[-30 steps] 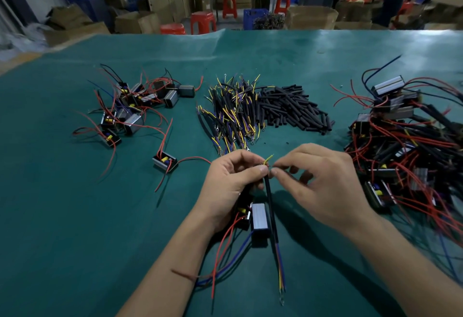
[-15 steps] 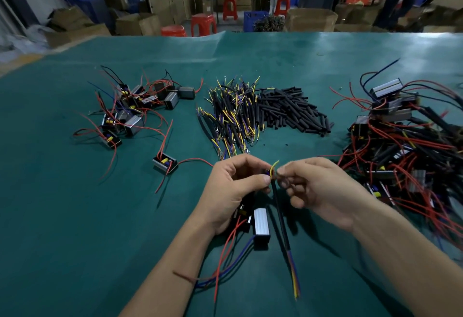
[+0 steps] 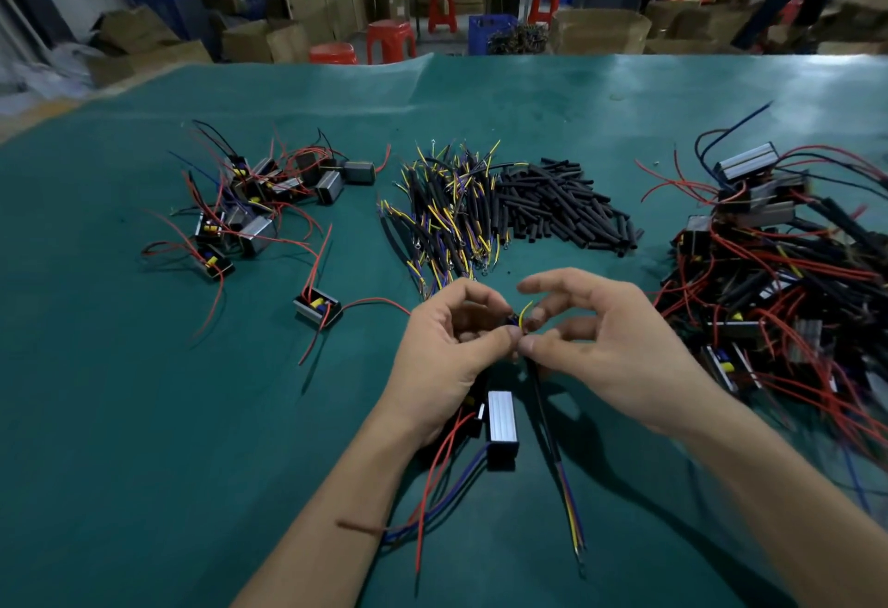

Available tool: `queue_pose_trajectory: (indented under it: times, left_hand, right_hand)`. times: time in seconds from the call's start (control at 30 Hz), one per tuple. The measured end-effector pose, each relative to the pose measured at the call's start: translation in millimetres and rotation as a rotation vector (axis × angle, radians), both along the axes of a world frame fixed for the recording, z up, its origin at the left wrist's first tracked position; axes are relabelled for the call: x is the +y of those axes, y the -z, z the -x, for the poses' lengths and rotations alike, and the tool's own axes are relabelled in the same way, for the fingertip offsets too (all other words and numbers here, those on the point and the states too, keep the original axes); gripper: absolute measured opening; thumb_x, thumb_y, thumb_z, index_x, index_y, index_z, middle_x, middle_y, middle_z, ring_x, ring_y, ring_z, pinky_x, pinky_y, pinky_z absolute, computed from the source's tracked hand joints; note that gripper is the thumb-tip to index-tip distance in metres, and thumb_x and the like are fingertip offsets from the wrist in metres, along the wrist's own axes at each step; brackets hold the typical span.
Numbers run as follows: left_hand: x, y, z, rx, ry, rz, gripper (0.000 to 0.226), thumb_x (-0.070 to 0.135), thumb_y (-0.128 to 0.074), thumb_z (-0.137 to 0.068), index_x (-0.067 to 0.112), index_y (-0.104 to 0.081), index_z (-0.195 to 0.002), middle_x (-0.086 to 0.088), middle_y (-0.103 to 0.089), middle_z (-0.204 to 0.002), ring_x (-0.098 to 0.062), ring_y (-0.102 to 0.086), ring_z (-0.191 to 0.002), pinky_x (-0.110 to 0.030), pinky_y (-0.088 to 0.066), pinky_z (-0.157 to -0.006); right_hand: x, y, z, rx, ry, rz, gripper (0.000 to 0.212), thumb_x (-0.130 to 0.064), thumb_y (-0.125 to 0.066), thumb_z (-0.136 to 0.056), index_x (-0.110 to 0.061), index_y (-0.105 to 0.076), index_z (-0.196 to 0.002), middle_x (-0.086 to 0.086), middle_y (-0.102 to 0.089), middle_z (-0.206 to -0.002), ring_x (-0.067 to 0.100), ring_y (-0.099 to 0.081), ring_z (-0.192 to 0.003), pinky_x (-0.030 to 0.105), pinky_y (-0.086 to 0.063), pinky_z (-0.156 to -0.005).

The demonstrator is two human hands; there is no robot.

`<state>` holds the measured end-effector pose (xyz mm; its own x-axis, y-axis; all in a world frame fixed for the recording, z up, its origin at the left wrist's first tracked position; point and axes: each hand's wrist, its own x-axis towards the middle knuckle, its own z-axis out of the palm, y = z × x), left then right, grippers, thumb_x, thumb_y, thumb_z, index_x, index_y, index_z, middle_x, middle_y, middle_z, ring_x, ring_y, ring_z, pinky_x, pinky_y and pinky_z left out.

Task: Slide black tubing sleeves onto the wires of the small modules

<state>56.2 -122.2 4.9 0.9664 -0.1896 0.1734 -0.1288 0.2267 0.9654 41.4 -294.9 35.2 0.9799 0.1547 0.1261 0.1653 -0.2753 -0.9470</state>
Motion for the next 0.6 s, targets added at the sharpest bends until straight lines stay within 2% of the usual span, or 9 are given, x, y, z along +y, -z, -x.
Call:
queue_pose_trajectory:
  times: [0.13, 0.27, 0.33, 0.43, 0.53, 0.6]
  left_hand:
    - [0, 0, 1, -0.008, -0.002, -0.008, 0.02, 0.004, -0.075, -0.075, 0.021, -0.066, -0.08, -0.009, -0.063, -0.075, -0.02, -0.056, -0.07, -0.031, -0.051, -0.07]
    - [2, 0, 1, 0.004, 0.009, 0.008, 0.023, -0.004, -0.072, -0.079, 0.017, -0.064, -0.083, -0.006, -0.064, -0.071, -0.016, -0.059, -0.064, -0.029, -0.054, -0.066]
    - [2, 0, 1, 0.003, -0.013, -0.016, 0.019, 0.001, -0.072, -0.078, 0.018, -0.064, -0.083, -0.006, -0.062, -0.071, -0.019, -0.056, -0.065, -0.033, -0.049, -0.067]
    - [1, 0, 1, -0.006, -0.025, -0.043, 0.017, 0.004, -0.071, -0.077, 0.019, -0.064, -0.082, -0.004, -0.061, -0.07, -0.015, -0.054, -0.063, -0.029, -0.046, -0.064]
    - [1, 0, 0, -0.016, -0.039, -0.05, 0.018, 0.004, -0.07, -0.077, 0.02, -0.064, -0.082, -0.007, -0.063, -0.072, -0.018, -0.056, -0.066, -0.033, -0.047, -0.066]
    - [0, 1, 0, -0.021, -0.055, -0.068, 0.018, 0.005, -0.071, -0.077, 0.021, -0.064, -0.08, -0.01, -0.064, -0.075, -0.021, -0.056, -0.069, -0.039, -0.046, -0.07]
  right_hand:
    - [0, -1, 1, -0.057, 0.054, 0.084, 0.027, -0.009, -0.086, -0.078, -0.023, -0.069, -0.094, -0.004, -0.072, -0.088, 0.014, -0.071, -0.065, 0.03, -0.057, -0.067]
    - [9, 1, 6, -0.12, 0.026, 0.214, 0.028, -0.013, -0.075, -0.088, -0.03, -0.055, -0.097, -0.012, -0.067, -0.097, 0.024, -0.069, -0.06, 0.038, -0.055, -0.061]
    - [12, 3, 8, -0.165, 0.037, 0.277, 0.031, -0.014, -0.073, -0.089, -0.032, -0.05, -0.098, -0.018, -0.065, -0.097, 0.026, -0.063, -0.052, 0.033, -0.049, -0.054]
    - [12, 1, 10, -0.25, 0.07, 0.341, 0.033, -0.015, -0.076, -0.086, -0.032, -0.05, -0.097, -0.017, -0.067, -0.093, 0.019, -0.057, -0.041, 0.029, -0.046, -0.049]
    - [11, -1, 10, -0.298, 0.108, 0.355, 0.03, -0.01, -0.078, -0.083, -0.027, -0.057, -0.094, -0.02, -0.067, -0.082, 0.01, -0.059, -0.042, 0.014, -0.04, -0.048]
    - [9, -2, 10, -0.313, 0.124, 0.372, 0.028, -0.007, -0.08, -0.082, -0.024, -0.06, -0.092, -0.023, -0.062, -0.072, 0.008, -0.058, -0.044, 0.01, -0.037, -0.05]
